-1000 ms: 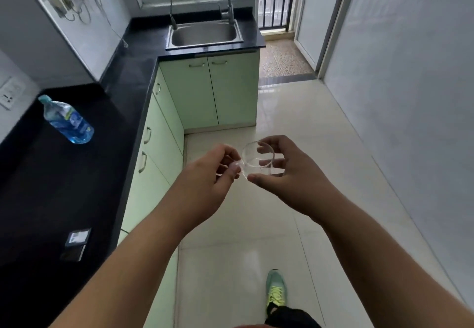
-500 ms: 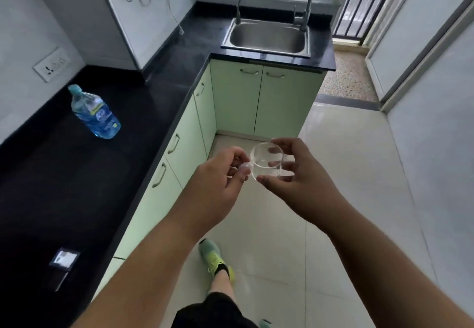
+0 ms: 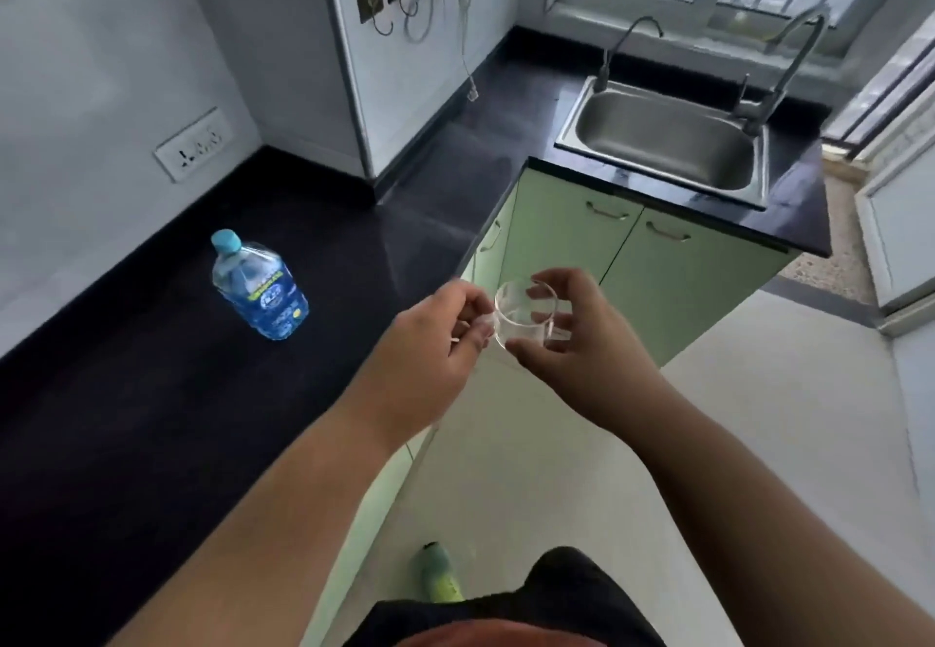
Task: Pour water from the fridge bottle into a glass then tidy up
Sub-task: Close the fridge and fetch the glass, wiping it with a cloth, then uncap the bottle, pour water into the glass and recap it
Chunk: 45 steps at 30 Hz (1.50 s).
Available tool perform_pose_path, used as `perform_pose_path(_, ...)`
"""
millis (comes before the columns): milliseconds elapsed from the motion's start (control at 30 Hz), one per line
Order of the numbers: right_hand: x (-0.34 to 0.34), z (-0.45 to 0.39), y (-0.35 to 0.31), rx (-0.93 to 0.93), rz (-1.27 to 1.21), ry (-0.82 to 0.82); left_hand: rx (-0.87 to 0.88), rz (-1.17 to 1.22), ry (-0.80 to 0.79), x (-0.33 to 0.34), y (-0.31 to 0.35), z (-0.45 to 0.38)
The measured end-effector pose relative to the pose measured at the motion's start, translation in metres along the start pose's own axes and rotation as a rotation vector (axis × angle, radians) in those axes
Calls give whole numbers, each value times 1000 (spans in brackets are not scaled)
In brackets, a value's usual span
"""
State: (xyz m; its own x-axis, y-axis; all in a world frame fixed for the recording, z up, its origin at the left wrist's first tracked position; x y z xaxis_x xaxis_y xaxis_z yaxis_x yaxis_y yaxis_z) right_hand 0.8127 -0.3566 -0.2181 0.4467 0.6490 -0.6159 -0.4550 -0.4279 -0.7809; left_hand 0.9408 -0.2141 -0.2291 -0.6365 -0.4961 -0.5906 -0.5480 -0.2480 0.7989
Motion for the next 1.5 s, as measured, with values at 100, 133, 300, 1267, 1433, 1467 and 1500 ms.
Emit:
perform_pose_path(100, 20, -52, -11, -42, 1, -103, -77, -20, 69, -20, -27, -20)
perform_pose_path(133, 28, -70, -14, -66, 19, -139, -114, -33, 98, -25, -37, -26)
perform_pose_path(300, 72, -161, -30, -192, 89, -344, -324, -61, 264, -44, -85, -58)
perform_pose_path(1267, 303, -302, -21, -372, 381, -1121, -1195, 38, 766, 9, -278, -38)
perform_pose_path(1433, 299, -316, -39, -303, 240, -949, -1212, 102, 764, 11, -289, -34)
perform_pose_path(1467, 299, -319, -46, -318, 212, -908, -1219, 112, 763, 9, -291, -34)
perform_pose_path(1500, 298, -320, -54, -355, 192, -882, -1223, 116, 762, 8, -292, -35)
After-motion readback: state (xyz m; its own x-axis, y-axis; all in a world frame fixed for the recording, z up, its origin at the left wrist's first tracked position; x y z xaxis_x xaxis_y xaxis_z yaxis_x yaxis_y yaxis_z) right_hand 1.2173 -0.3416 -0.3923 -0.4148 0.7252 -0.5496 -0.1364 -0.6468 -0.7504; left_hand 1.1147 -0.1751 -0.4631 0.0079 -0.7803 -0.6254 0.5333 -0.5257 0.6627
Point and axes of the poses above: each hand's wrist, its own z-axis away from the middle knuckle, its own x-axis out of the palm, y = z × x, the point moved 1 cm from there along -z, towards the middle knuckle, and after that the axes turned 2 degrees about x, right-handed, at the moved point
